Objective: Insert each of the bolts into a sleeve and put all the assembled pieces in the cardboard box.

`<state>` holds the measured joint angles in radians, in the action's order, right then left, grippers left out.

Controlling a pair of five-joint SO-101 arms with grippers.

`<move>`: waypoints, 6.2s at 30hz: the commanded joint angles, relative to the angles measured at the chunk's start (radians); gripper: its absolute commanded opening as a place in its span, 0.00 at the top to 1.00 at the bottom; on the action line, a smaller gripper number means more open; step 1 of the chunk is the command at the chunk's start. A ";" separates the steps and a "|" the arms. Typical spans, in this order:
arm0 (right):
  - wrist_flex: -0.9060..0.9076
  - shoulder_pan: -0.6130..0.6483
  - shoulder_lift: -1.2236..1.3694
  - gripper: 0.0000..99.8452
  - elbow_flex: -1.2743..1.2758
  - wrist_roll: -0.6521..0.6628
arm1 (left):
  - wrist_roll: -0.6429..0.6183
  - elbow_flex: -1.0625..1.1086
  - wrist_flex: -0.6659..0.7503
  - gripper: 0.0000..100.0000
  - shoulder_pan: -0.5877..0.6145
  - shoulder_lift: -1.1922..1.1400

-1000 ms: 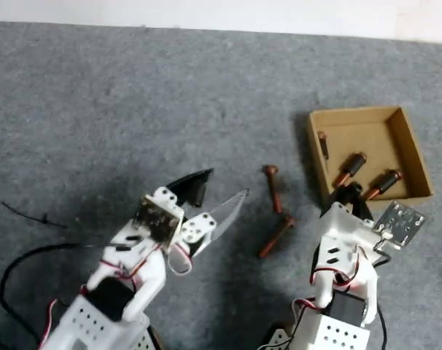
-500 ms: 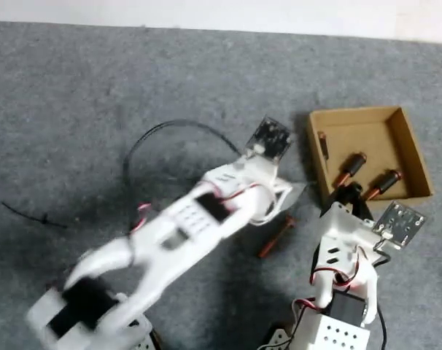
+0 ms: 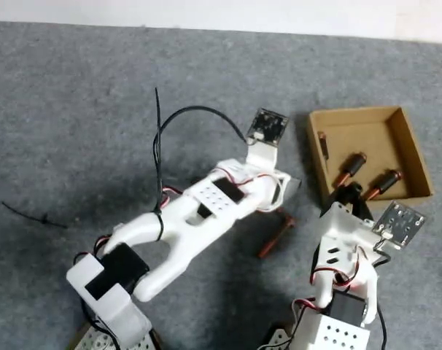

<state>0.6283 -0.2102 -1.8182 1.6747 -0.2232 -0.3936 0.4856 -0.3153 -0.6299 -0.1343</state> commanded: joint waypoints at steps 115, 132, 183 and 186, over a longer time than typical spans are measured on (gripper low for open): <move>-0.124 0.433 -0.021 1.00 0.108 0.140 | -0.121 -1.147 -1.046 1.00 0.160 -0.486; -0.196 0.526 -0.021 1.00 0.114 0.140 | -0.098 -1.147 -1.221 1.00 0.196 -0.242; -0.111 0.687 -0.019 1.00 0.116 0.497 | -0.095 0.796 0.292 1.00 0.150 1.317; -0.113 0.736 -0.019 1.00 0.116 0.543 | -0.089 0.837 0.333 0.99 0.096 1.320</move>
<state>0.5132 0.4849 -1.8182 1.6747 0.2785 -0.4887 1.3142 -0.0376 -0.4841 1.1515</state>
